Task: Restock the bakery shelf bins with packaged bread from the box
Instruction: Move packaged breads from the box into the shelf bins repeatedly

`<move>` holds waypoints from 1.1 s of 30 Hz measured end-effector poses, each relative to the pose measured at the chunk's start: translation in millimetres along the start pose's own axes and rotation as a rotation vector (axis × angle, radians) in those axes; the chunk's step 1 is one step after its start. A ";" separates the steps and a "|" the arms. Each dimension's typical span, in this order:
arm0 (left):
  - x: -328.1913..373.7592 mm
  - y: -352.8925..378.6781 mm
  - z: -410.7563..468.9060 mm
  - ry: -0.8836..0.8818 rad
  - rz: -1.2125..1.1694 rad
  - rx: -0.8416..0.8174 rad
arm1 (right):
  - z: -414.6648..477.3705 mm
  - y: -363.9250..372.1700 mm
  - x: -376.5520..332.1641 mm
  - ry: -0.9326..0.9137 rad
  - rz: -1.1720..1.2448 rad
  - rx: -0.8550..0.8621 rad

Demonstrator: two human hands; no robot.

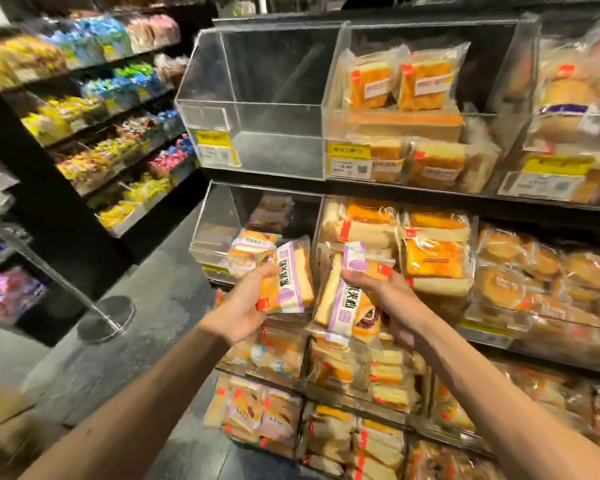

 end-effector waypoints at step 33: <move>99.4 33.6 302.4 1.139 2.140 -0.070 | 85.1 86.2 20.7 -0.075 -0.015 0.702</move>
Point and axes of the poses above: each hand's wrist, its own z-axis towards the middle knuckle, its own y-axis out of the palm, x = y × z, the point moved 10 cm from there along z, towards the middle knuckle, and after that the axes turned 10 degrees about -y, right-handed, at the moved point
